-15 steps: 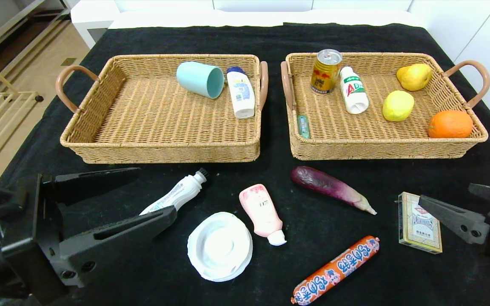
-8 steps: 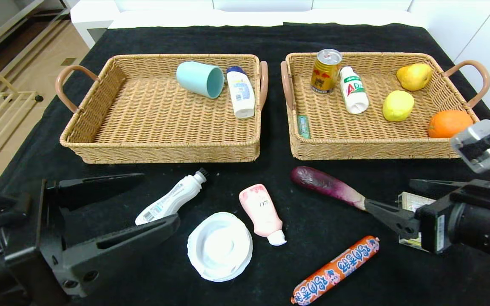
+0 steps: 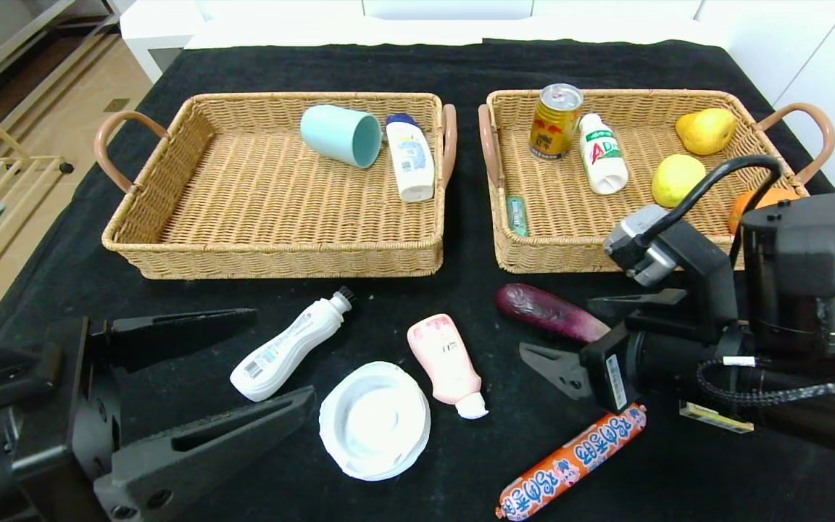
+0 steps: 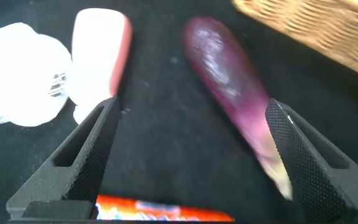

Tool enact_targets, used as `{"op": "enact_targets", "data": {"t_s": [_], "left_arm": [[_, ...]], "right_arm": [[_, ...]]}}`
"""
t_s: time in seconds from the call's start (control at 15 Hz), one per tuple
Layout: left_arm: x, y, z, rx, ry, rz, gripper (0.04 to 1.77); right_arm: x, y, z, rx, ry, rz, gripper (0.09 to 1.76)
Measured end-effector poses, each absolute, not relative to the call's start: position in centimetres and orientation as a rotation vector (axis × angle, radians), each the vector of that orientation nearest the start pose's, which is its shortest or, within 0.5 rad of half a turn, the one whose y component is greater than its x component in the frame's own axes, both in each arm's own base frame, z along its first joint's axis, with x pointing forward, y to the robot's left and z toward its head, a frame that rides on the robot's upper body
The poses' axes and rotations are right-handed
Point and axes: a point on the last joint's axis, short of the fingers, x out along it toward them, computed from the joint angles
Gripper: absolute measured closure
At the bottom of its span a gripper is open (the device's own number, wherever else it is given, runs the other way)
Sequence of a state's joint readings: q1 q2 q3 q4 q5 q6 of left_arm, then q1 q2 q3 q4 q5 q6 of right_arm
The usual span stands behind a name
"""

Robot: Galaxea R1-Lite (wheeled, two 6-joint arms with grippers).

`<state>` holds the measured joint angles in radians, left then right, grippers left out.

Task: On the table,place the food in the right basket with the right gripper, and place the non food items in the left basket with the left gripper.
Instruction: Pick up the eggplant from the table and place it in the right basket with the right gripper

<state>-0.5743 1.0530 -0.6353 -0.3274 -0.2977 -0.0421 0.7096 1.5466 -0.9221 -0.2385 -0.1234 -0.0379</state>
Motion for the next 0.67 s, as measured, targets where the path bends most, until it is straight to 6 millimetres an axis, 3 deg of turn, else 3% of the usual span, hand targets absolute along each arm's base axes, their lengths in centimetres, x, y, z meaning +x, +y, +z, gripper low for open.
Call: {"op": "enact_targets", "data": {"t_s": [0.67], "left_arm": [[11.7, -8.4, 24.8, -0.018, 0.114, -0.870, 0.09]], "right_arm": [[23.7, 17.7, 21.2, -0.252, 0.366, 0.541, 0.14]]}}
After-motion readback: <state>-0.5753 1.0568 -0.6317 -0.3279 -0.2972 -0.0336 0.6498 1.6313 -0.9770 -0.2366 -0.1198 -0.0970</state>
